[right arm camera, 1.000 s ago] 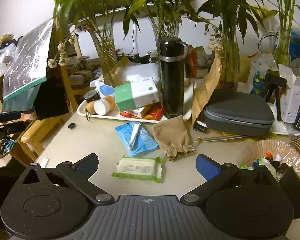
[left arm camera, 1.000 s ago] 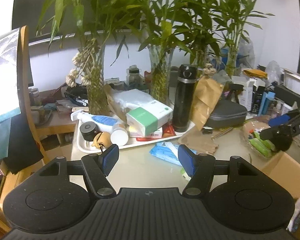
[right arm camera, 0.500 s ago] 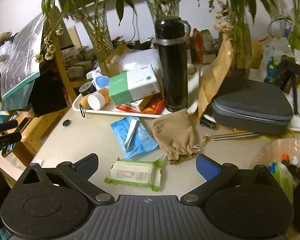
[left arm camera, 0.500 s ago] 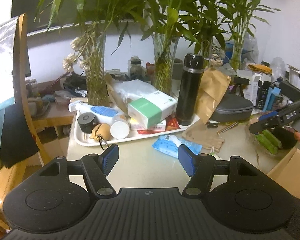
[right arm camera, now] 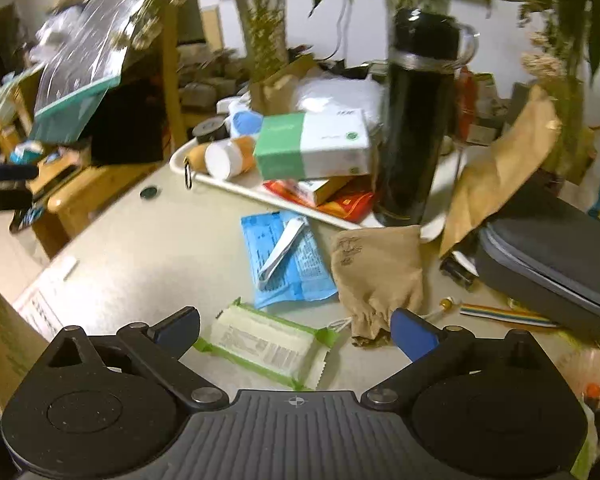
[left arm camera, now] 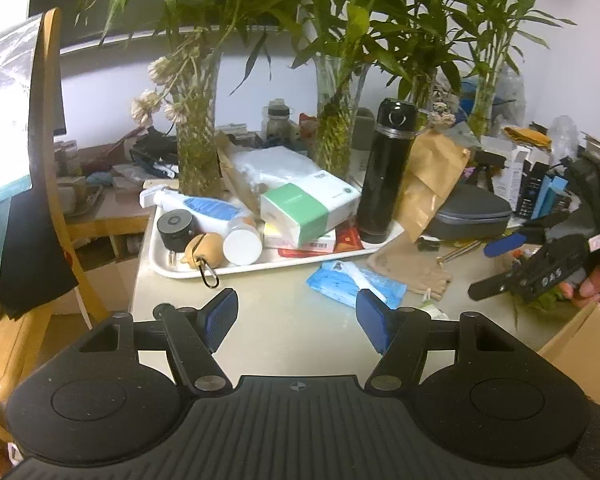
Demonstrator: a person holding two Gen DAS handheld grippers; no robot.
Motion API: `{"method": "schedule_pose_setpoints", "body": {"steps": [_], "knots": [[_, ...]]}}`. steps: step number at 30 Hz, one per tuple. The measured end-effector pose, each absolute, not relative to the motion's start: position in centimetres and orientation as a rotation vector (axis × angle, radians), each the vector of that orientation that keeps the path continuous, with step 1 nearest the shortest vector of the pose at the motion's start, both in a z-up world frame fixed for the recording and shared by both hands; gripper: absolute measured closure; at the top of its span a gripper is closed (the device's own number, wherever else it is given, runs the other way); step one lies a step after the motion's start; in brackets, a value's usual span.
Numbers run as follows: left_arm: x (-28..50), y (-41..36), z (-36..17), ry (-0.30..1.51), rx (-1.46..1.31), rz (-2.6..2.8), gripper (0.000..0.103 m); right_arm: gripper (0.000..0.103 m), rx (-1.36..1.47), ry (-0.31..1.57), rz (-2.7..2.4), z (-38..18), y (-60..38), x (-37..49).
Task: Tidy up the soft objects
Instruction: 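Move the right tool down to the green-edged wet-wipes pack on the desk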
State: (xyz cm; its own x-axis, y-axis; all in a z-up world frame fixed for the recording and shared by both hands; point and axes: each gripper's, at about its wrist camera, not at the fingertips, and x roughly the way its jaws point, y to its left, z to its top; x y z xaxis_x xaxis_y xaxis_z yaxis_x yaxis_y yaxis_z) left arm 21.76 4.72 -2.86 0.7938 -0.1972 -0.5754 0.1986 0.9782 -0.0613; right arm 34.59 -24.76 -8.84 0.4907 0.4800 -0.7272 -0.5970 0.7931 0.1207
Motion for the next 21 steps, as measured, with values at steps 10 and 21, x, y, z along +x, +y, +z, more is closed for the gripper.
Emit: {"method": "schedule_pose_setpoints", "body": {"steps": [10,21], "knots": [[23.1,6.4,-3.5,0.706,-0.114,-0.173,0.038,0.01,-0.237,0.874,0.8,-12.0,-22.8,35.9],[23.5,5.9,-3.9,0.722,-0.096,-0.171,0.038,0.014,-0.379,0.894,0.91,-15.0,-20.4,36.8]]}}
